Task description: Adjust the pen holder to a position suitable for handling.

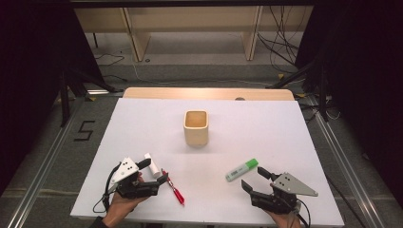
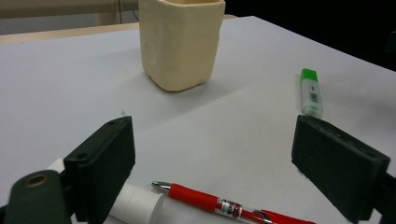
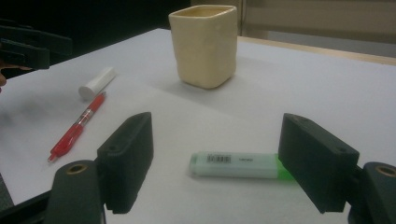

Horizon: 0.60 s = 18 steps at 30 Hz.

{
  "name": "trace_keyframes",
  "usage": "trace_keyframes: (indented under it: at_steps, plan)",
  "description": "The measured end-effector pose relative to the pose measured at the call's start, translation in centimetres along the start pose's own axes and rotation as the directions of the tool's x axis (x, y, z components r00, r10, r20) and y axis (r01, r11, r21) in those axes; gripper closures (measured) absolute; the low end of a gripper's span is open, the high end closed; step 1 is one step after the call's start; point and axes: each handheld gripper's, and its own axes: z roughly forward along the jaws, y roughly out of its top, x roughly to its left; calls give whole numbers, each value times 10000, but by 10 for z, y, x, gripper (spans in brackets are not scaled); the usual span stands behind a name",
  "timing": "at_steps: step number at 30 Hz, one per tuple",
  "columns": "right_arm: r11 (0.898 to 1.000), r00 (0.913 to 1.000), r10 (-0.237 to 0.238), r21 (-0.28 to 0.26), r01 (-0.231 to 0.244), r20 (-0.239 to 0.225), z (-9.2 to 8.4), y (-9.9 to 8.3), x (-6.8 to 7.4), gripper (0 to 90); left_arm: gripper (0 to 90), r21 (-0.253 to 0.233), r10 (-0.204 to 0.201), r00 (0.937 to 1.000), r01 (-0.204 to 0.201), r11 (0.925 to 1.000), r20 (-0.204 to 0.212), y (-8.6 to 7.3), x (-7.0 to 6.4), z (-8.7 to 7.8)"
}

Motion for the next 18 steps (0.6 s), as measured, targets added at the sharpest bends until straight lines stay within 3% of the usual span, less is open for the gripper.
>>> trace_keyframes:
  at_steps: [10, 13, 16, 18]
  plan:
    - [10000, 10000, 19, -1, -19, 37, 0, 0, 0, 274, 148, 43, -176, 9998, 176, 9998, -34, 1, 0, 1]
    - [10000, 10000, 46, -27, -45, 67, 0, 0, -1, 273, 161, 9, -266, 9994, 266, 9996, -240, 5, 1, 1]
    - [10000, 10000, 53, -31, -53, 77, 0, 0, -1, 274, 201, 56, -505, 9977, 508, 9987, -448, 9, 3, 1]
    - [10000, 9999, 68, -16, -68, 76, 1, 0, -1, 273, 325, 55, -336, 9985, 339, 9994, -430, 13, 5, 2]
